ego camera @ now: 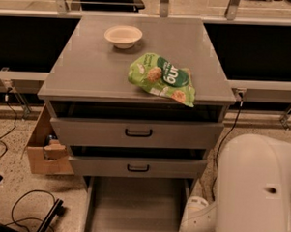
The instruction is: Open bottom drawer
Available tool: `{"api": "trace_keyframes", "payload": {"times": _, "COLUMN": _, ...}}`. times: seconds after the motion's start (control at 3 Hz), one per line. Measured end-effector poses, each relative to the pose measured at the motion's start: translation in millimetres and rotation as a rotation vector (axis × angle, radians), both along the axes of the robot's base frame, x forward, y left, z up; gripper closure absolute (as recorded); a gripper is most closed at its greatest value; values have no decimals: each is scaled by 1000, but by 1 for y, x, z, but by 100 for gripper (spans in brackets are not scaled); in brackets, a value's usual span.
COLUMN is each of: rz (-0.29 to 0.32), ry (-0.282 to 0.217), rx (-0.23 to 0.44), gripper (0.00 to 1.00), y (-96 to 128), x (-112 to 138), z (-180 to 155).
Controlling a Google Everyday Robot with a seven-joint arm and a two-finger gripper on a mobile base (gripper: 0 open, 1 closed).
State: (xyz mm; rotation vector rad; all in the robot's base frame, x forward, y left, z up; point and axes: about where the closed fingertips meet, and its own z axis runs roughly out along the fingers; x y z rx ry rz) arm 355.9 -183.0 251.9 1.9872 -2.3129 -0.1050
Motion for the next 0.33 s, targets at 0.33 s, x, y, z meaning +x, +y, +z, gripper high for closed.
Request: {"api": "trace_keyframes", "payload": {"times": 0.33, "rz": 33, "ry": -40, "rx": -7, "gripper": 0, "y": -17, "x": -16, "z": 61}}
